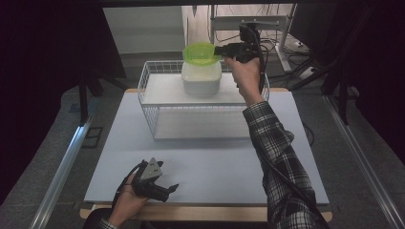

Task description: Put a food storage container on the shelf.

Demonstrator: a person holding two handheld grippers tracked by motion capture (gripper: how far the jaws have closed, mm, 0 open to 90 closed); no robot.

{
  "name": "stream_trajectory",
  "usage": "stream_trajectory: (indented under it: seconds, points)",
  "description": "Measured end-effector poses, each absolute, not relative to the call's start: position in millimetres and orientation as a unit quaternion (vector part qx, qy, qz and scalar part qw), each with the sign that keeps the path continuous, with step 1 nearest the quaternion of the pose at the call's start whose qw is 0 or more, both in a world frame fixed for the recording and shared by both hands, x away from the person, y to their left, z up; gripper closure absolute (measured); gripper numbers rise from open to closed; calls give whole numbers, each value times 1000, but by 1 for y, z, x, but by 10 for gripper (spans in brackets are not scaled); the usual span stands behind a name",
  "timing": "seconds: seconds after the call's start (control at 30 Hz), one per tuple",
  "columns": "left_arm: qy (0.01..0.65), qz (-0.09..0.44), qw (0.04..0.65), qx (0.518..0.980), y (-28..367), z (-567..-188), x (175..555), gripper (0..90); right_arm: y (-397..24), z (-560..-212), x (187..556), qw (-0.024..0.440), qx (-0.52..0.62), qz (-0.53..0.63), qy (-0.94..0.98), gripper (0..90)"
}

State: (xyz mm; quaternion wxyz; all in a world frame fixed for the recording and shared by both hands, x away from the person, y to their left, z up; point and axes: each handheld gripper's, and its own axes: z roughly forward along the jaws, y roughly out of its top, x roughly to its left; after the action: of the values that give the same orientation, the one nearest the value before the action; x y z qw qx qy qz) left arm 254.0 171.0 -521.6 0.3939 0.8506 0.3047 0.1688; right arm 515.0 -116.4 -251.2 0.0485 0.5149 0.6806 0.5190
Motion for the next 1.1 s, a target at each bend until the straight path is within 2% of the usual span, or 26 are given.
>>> stream_trajectory:
  seconds: [0.13, 0.17, 0.27, 0.4, 0.47, 0.67, 0.83, 1.1]
  points:
    - [305, 169, 394, 851, 171, -522, 254, 40, -115, -254, 518, 49, 518, 524, 674, 690]
    - [305, 168, 394, 851, 171, -522, 254, 40, -115, -254, 518, 50, 517, 524, 675, 657]
    - [305, 169, 394, 850, 172, -521, 254, 40, -118, -252, 514, 46, 501, 545, 671, 525]
    - [306, 170, 394, 850, 173, -521, 254, 40, -126, -254, 496, 72, 460, 562, 683, 300]
    - [306, 170, 393, 850, 172, -521, 254, 40, -131, -261, 485, 76, 445, 562, 693, 237]
    - [314, 167, 400, 845, 173, -521, 255, 36, -149, -292, 448, 86, 406, 549, 726, 149]
    - [324, 163, 406, 839, 175, -520, 256, 34, -162, -321, 417, 108, 370, 544, 745, 112]
    - [326, 162, 407, 838, 176, -521, 257, 30, -174, -363, 382, 119, 345, 518, 773, 69]
